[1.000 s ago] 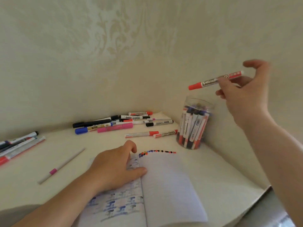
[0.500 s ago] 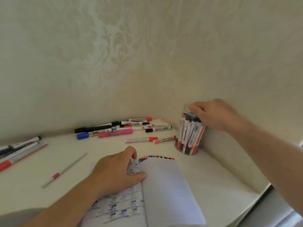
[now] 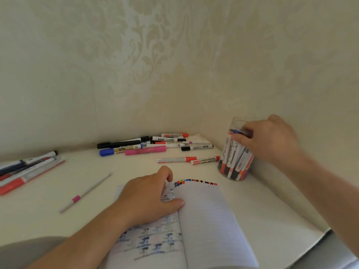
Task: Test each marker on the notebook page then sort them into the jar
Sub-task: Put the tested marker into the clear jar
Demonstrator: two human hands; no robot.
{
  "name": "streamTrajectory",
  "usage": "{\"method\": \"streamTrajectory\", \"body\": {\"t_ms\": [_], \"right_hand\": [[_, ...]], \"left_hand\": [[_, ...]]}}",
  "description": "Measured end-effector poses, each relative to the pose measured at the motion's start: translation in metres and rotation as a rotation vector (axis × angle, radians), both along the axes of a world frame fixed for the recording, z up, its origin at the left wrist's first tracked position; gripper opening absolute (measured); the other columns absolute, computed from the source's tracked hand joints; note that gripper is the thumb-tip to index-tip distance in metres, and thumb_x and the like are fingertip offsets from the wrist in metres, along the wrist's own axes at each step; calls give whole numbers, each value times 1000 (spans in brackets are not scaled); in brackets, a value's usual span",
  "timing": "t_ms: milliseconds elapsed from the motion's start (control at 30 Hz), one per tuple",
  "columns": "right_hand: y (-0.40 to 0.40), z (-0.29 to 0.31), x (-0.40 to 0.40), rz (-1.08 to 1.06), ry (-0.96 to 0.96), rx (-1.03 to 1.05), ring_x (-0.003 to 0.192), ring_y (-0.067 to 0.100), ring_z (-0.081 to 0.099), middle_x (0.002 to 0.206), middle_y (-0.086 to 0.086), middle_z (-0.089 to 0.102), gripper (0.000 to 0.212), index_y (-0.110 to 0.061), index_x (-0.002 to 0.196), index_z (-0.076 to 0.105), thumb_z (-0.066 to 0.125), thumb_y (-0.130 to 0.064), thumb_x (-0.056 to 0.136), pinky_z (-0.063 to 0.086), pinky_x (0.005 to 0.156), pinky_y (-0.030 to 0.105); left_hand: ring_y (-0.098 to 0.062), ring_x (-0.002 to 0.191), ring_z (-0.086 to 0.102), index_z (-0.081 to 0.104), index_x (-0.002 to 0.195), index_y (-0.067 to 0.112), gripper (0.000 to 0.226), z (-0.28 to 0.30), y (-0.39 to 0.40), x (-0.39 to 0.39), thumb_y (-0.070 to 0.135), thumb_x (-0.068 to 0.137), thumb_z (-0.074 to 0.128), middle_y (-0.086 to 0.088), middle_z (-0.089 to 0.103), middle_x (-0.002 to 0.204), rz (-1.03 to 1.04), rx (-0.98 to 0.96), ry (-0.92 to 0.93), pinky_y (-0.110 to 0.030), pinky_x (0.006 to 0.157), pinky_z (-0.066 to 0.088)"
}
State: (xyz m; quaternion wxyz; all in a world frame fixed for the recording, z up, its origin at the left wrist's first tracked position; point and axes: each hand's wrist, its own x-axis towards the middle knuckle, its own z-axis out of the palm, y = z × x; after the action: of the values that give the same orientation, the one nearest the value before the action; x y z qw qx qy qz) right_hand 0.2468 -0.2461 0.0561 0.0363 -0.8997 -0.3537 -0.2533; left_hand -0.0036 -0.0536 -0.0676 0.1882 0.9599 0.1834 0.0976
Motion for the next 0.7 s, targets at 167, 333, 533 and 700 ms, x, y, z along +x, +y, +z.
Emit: {"method": "streamTrajectory", "body": {"t_ms": [167, 333, 533, 700], "right_hand": [[23, -14, -12, 406, -411, 294, 86, 34, 58, 100, 7, 73, 30, -17, 109, 77, 58, -36, 98, 51, 75, 44], [103, -68, -39, 513, 162, -83, 108, 25, 56, 113, 1, 62, 30, -23, 114, 74, 50, -39, 105, 51, 93, 45], [151, -114, -32, 360, 422, -241, 129, 31, 41, 126, 3, 49, 27, -27, 123, 69, 61, -42, 102, 39, 107, 43], [132, -90, -52, 532, 501, 295, 80, 18, 57, 88, -1, 60, 18, -21, 102, 60, 54, -36, 108, 43, 67, 31]], "left_hand": [[0, 79, 56, 30, 108, 46, 54, -2, 2, 2, 83, 79, 56, 16, 60, 89, 1, -3, 4, -26, 71, 46], [-3, 78, 58, 32, 105, 42, 55, -2, 2, 2, 82, 78, 58, 15, 61, 87, 7, -1, -19, -28, 72, 49], [-3, 73, 52, 38, 96, 39, 46, -5, 4, 3, 79, 82, 57, 13, 56, 81, -12, 55, -28, -28, 61, 35], [-2, 73, 52, 37, 93, 39, 46, -7, 7, 2, 78, 80, 58, 14, 56, 79, -10, 54, -45, -29, 62, 36]]}}
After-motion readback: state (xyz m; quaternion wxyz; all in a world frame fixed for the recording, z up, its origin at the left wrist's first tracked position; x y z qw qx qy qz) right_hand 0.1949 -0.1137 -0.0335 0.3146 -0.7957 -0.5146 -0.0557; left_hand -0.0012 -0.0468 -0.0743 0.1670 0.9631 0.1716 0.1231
